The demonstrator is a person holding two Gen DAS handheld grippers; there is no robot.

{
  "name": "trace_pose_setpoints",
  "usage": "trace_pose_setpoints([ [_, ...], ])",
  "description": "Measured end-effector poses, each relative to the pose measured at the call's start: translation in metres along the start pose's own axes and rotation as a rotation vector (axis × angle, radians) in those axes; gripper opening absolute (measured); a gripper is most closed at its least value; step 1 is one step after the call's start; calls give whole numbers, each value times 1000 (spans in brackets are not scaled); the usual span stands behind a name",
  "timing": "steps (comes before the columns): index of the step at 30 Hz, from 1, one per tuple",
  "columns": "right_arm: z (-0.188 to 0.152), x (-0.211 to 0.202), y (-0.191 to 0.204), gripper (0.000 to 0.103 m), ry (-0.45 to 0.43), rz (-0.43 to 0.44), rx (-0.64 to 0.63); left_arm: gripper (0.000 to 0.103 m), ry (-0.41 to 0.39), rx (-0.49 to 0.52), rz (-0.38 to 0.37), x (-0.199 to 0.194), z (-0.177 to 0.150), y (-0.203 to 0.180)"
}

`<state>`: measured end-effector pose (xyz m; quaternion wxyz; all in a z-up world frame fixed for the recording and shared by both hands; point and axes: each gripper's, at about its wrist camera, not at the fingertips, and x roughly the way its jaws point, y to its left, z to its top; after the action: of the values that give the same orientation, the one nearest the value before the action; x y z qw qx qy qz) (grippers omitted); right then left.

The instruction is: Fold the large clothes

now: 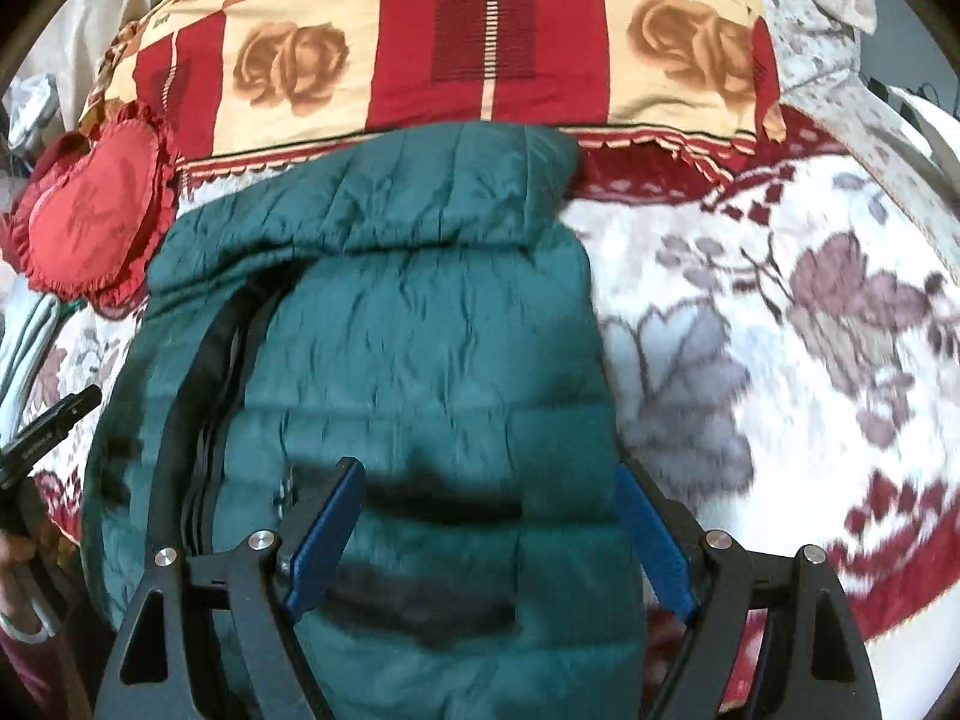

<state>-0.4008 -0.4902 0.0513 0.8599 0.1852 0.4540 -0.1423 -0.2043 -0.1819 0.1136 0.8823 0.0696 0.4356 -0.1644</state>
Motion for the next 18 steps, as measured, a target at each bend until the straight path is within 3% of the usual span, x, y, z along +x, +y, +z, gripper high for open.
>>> trace_pose_setpoints([
  [18,-58,-16,-3,82,36,2,-10,74,36,-25,-27,-30,-60,6],
])
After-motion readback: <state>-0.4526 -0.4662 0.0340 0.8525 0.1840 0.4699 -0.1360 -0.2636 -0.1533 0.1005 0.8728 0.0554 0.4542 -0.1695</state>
